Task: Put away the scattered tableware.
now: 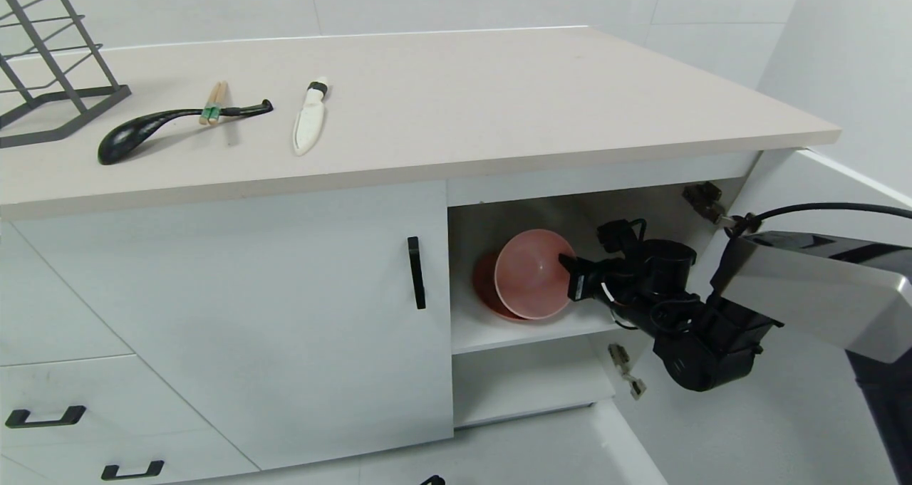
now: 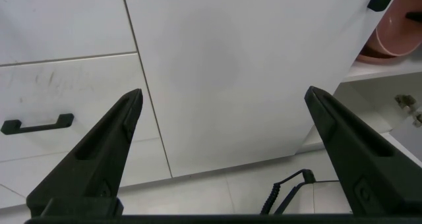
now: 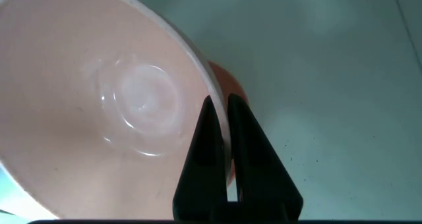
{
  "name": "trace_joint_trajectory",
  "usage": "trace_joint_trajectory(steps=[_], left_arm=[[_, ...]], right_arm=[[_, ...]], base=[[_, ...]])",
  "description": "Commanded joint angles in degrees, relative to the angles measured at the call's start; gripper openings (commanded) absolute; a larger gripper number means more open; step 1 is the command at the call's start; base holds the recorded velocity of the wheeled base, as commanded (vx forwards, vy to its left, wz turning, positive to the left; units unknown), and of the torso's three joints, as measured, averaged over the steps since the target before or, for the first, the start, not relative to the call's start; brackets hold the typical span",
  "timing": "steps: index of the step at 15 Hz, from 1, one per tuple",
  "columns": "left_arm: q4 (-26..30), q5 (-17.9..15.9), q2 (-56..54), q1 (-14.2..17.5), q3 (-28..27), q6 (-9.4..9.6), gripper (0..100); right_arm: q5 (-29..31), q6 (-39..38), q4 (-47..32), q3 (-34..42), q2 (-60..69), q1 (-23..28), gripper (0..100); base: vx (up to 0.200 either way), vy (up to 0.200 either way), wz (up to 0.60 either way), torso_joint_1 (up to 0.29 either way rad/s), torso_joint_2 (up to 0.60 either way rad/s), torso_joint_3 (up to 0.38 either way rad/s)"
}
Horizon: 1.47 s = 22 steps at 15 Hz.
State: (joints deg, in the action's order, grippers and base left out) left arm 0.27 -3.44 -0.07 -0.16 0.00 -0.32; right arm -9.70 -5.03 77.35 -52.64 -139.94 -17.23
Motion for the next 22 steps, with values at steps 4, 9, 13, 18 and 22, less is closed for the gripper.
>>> trace_joint_trajectory(steps=[4,9,13,18,22], left_arm=[[0.0,0.0,0.1,0.0,0.0,-0.03,100],[0.0,0.0,0.1,0.0,0.0,-0.03,100],[0.0,0.0,0.1,0.0,0.0,-0.03,100],[0.0,0.0,0.1,0.0,0.0,-0.03,100],[0.0,0.0,0.1,0.0,0.0,-0.03,100]], right_arm=[[-0.1,0.0,1.2,0.1,-0.2,-1.1,100],[-0.1,0.5,12.7,10.6,6.0,-4.1,100],[0.0,6.3,12.7,26.5,20.3,-5.2,100],[-0.1,9.9,12.7,46.4,45.1,-4.8,100],[1.4,10.6,7.2,52.6,67.1,-2.8,100]], base=[[0.0,0.0,0.0,0.0,0.0,0.0],[0.0,0.0,0.0,0.0,0.0,0.0],[0.0,0.0,0.0,0.0,0.0,0.0],[0.0,0.0,0.0,0.0,0.0,0.0],[0.0,0.0,0.0,0.0,0.0,0.0]])
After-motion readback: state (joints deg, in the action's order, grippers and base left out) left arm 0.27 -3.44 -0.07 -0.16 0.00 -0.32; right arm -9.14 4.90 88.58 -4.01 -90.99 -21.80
